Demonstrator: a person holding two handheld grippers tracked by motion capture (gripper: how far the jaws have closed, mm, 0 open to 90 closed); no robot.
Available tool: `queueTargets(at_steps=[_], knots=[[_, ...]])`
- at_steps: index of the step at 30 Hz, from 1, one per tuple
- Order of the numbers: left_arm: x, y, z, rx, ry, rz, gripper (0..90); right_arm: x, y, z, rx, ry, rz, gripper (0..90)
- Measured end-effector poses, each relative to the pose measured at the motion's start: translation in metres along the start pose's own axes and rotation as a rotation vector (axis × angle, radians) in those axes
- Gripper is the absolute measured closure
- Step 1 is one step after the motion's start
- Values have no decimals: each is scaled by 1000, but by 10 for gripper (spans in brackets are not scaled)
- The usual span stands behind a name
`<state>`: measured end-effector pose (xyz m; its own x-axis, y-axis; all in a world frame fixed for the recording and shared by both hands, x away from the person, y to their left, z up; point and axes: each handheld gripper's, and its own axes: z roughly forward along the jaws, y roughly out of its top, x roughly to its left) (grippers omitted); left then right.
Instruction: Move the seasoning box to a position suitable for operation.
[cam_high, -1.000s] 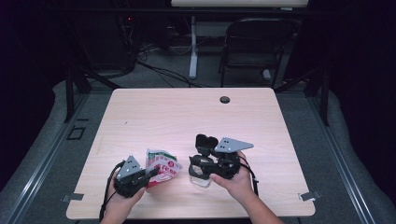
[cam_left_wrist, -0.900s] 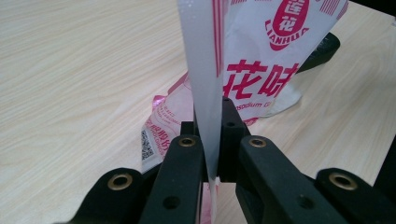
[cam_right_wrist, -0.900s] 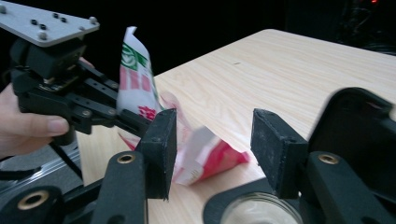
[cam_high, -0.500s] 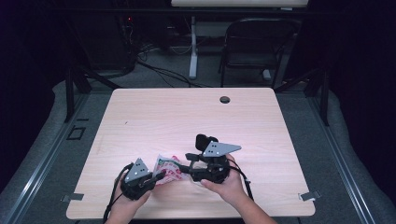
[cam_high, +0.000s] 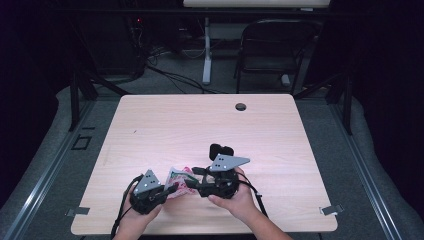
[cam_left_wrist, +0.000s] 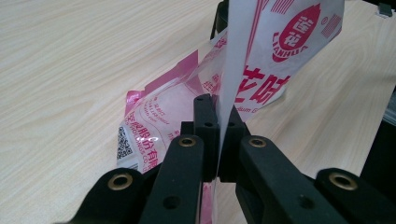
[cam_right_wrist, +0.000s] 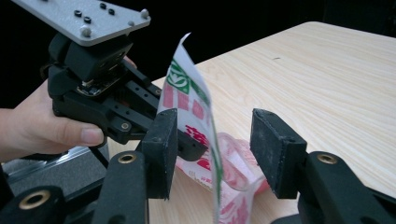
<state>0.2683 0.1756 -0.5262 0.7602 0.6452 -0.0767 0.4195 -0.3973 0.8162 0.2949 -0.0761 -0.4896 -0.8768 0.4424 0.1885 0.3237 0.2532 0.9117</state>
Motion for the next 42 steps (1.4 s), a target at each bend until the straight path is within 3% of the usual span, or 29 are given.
queueTargets(at_steps=[13,16,21,29,37,42], knots=[[9,-3,-4,-34,-34,-73,900,6,-8,13,77,-21,-39,540],[10,-3,-4,-35,-43,-76,900,6,-9,14,87,-24,-45,543],[7,-3,-2,-20,-47,-53,900,7,-4,8,44,-29,-44,542],[5,-3,0,-21,-46,-52,900,16,8,-4,-5,-18,-73,539],[5,-3,0,-21,-46,-54,900,23,6,2,22,-3,-95,532],[7,-4,0,-21,-53,-62,900,25,2,6,48,-18,-118,532]])
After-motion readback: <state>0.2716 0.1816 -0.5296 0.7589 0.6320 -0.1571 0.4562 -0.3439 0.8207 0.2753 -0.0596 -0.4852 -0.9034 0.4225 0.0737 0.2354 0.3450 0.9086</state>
